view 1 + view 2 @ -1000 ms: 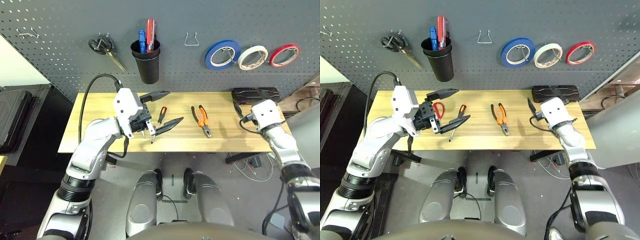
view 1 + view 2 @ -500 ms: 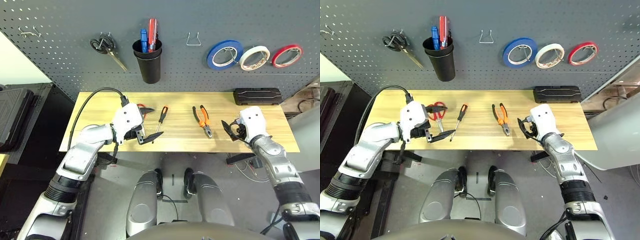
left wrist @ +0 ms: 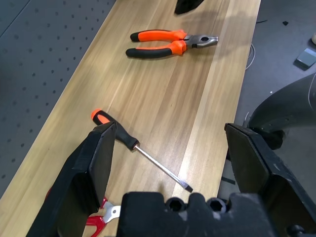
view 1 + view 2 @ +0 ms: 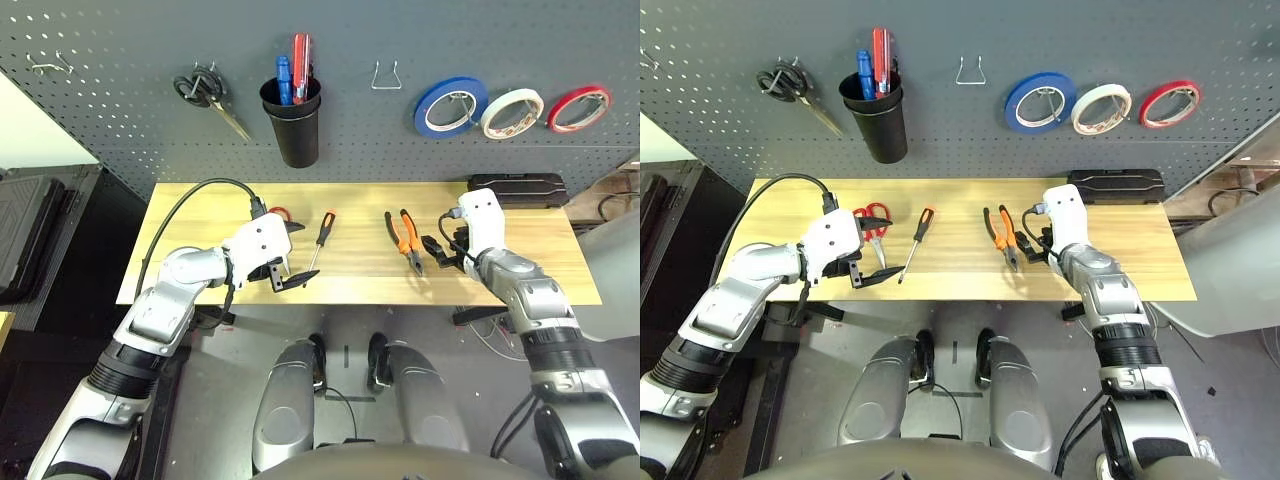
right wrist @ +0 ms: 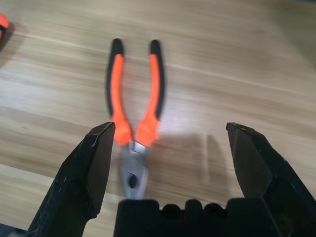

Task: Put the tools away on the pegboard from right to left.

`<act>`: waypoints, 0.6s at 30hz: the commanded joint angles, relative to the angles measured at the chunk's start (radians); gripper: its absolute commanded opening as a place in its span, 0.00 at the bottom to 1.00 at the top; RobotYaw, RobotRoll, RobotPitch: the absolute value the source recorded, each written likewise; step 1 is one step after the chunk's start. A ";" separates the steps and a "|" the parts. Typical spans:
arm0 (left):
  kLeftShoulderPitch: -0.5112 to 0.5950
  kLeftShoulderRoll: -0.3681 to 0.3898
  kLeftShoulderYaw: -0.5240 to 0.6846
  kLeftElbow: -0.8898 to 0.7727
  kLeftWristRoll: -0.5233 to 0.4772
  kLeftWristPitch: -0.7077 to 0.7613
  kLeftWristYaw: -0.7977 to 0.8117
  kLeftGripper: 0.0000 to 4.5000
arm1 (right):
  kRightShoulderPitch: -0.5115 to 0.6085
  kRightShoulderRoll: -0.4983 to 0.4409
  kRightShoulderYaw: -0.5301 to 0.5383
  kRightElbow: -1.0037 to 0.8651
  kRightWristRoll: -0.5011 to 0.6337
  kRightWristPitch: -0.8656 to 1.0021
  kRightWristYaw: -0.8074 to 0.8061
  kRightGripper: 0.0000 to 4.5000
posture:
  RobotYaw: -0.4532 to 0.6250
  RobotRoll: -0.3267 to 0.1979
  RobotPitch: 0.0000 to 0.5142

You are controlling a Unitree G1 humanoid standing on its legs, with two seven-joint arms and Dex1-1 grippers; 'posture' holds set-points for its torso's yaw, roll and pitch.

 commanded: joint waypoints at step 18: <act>0.032 -0.003 -0.011 -0.048 0.010 0.046 -0.004 1.00 | -0.284 0.092 0.047 0.553 -0.068 -0.017 -0.095 0.99 | 0.59 0.62 0.64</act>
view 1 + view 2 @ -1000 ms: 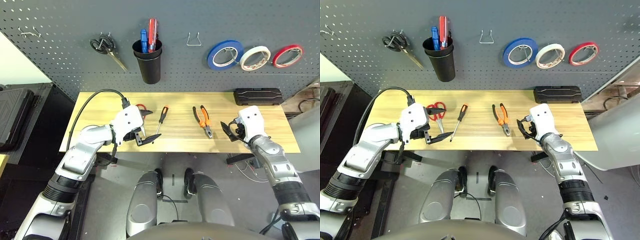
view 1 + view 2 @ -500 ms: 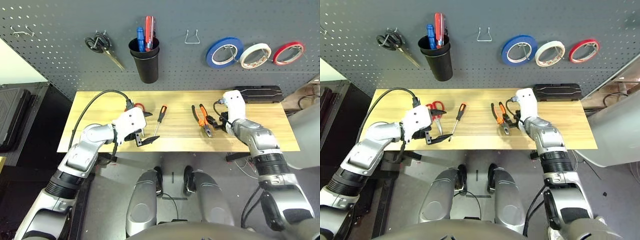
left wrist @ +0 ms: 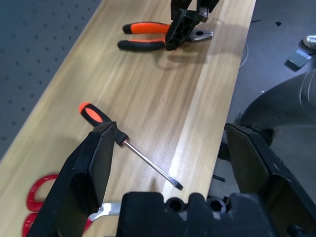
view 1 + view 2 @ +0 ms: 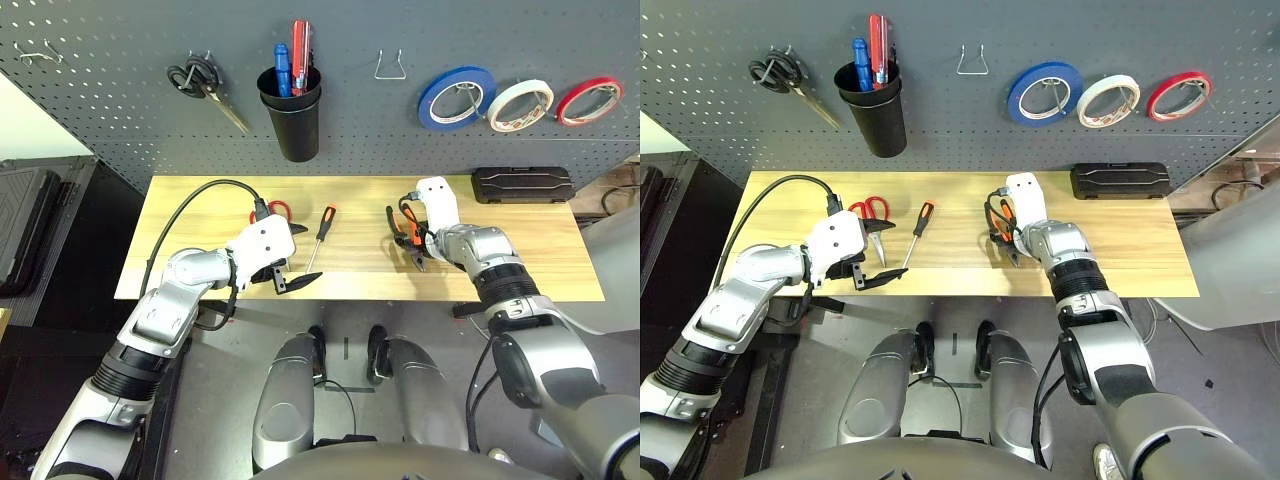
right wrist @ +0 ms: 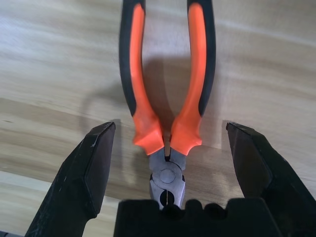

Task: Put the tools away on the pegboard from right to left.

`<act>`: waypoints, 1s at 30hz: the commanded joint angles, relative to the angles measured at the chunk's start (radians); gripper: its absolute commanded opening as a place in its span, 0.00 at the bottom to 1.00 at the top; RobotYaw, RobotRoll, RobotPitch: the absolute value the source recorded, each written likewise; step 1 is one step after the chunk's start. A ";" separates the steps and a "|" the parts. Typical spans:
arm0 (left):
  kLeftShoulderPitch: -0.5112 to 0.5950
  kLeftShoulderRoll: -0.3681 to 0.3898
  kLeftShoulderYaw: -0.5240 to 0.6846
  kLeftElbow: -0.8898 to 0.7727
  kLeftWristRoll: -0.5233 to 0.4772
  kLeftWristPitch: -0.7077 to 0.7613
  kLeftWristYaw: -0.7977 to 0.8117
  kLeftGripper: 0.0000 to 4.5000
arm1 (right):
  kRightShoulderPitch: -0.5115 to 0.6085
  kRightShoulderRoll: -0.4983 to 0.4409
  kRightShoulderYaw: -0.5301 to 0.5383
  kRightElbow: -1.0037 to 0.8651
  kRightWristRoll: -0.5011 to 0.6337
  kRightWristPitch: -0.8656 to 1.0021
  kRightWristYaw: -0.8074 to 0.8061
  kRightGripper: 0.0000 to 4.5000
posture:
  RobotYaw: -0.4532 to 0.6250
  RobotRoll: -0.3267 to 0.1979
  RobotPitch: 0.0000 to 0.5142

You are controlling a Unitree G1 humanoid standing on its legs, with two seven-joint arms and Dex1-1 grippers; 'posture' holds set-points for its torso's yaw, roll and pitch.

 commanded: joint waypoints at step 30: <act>0.002 -0.081 0.085 -0.098 -0.105 0.084 0.054 1.00 | 0.166 -0.113 0.072 -0.355 -0.071 -0.234 0.095 0.54 | 0.61 0.62 0.51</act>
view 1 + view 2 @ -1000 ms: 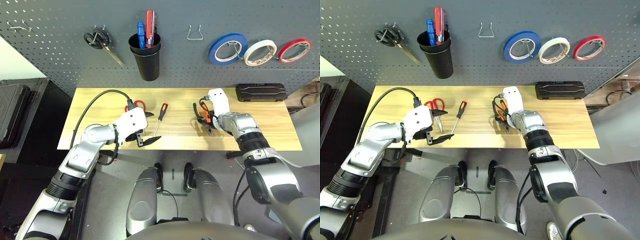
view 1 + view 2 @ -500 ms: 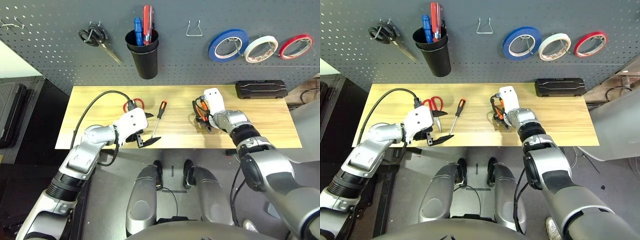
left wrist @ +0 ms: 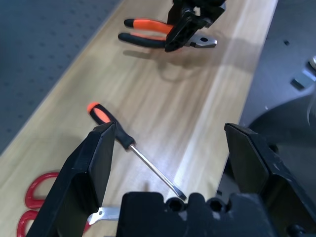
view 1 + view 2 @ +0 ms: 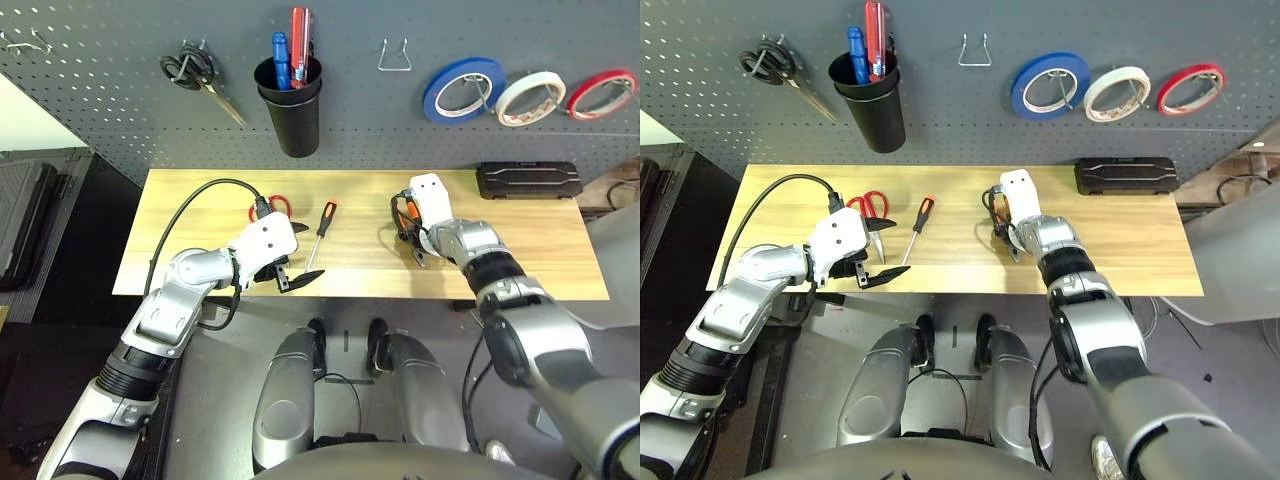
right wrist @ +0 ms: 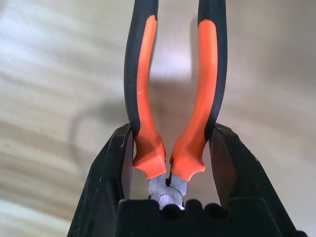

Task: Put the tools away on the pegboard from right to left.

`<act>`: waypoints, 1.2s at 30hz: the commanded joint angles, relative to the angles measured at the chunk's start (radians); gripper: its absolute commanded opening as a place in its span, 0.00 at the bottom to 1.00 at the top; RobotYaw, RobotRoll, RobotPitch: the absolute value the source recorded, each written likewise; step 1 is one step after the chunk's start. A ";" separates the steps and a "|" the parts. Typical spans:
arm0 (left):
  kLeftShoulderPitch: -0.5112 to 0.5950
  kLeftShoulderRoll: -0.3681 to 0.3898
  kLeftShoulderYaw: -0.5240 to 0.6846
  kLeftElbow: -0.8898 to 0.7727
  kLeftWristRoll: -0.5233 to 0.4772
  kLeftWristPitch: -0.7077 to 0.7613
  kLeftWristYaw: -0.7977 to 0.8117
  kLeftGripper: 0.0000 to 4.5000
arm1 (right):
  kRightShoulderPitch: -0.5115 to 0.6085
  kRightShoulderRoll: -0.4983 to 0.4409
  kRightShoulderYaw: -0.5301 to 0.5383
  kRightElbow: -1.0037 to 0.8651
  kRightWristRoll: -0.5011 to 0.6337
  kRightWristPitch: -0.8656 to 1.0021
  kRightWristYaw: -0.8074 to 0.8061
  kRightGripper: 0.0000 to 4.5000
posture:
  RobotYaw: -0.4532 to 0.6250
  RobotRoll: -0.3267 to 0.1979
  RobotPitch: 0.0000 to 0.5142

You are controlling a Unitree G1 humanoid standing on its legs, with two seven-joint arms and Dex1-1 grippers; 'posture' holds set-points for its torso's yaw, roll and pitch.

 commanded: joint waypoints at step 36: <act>-0.157 -0.122 0.261 -0.321 -0.451 0.234 0.235 1.00 | 0.148 -0.224 -0.159 -0.771 0.250 -0.418 0.223 0.54 | 0.58 0.62 0.37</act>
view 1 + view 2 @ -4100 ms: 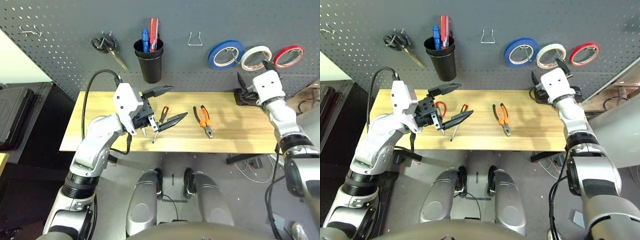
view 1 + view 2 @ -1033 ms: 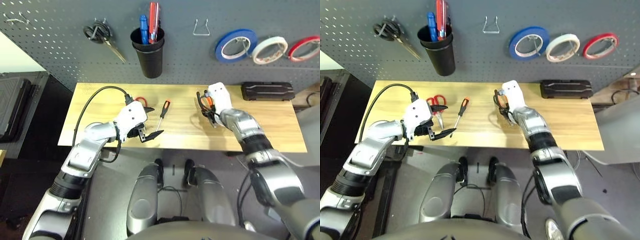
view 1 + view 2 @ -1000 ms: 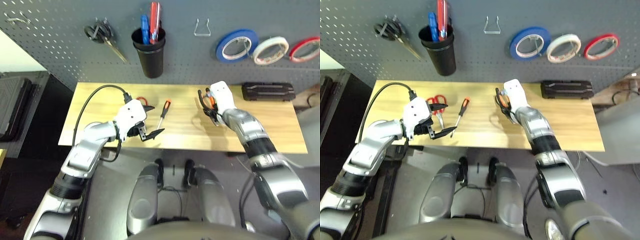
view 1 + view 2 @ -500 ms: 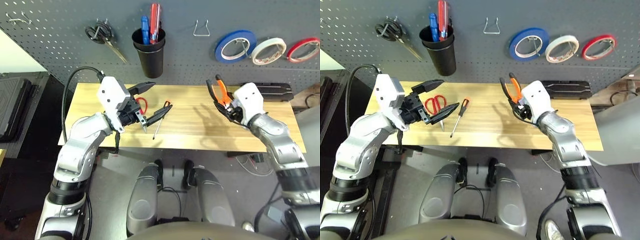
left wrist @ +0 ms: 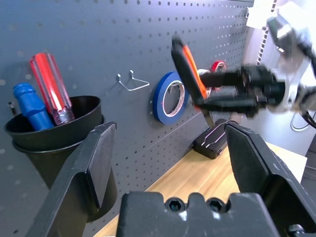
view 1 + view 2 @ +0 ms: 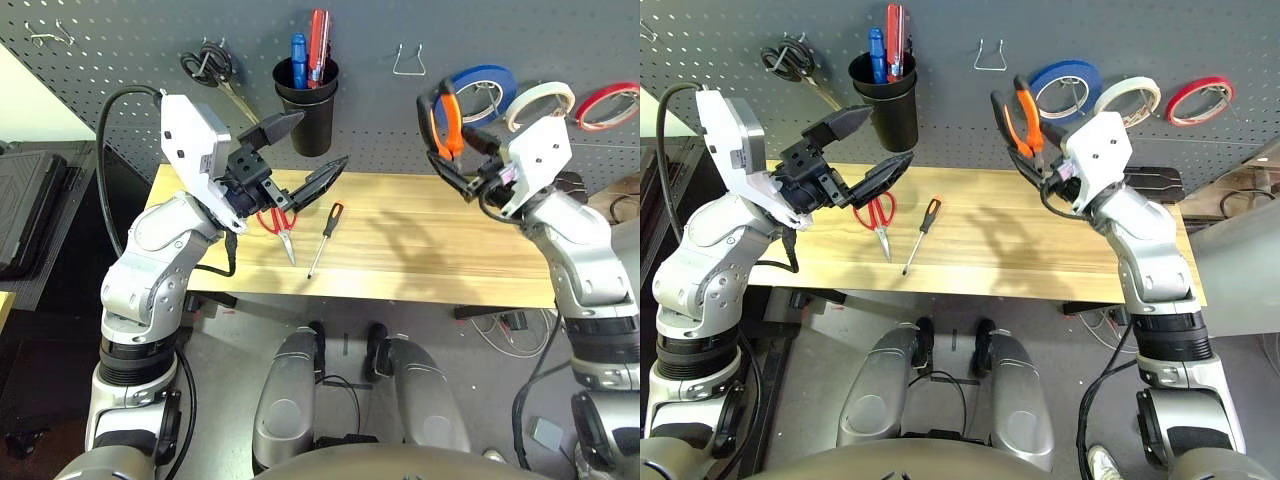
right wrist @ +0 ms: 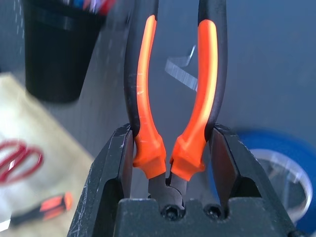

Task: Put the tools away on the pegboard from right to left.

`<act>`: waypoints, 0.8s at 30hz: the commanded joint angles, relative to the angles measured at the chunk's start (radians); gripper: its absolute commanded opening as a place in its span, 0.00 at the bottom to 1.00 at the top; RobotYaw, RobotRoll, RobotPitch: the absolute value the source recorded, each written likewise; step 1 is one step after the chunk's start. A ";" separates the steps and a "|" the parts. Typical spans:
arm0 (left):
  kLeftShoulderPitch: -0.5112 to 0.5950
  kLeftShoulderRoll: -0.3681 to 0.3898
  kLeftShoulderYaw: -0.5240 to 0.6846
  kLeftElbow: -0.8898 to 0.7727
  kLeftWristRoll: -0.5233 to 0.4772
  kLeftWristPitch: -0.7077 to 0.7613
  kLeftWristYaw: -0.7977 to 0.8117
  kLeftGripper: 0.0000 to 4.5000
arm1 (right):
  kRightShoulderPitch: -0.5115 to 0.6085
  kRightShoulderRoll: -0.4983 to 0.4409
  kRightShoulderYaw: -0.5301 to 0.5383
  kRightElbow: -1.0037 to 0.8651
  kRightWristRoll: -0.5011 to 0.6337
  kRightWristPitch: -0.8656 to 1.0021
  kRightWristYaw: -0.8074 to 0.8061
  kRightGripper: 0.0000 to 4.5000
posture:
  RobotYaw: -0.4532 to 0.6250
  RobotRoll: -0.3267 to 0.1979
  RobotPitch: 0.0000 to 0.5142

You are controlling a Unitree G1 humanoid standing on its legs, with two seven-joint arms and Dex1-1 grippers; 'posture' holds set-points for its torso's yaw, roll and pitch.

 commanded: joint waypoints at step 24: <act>0.019 0.035 -0.050 0.025 0.029 -0.020 -0.027 1.00 | -0.466 0.181 -0.008 0.445 -0.079 -0.244 -0.164 0.54 | 0.61 0.62 0.38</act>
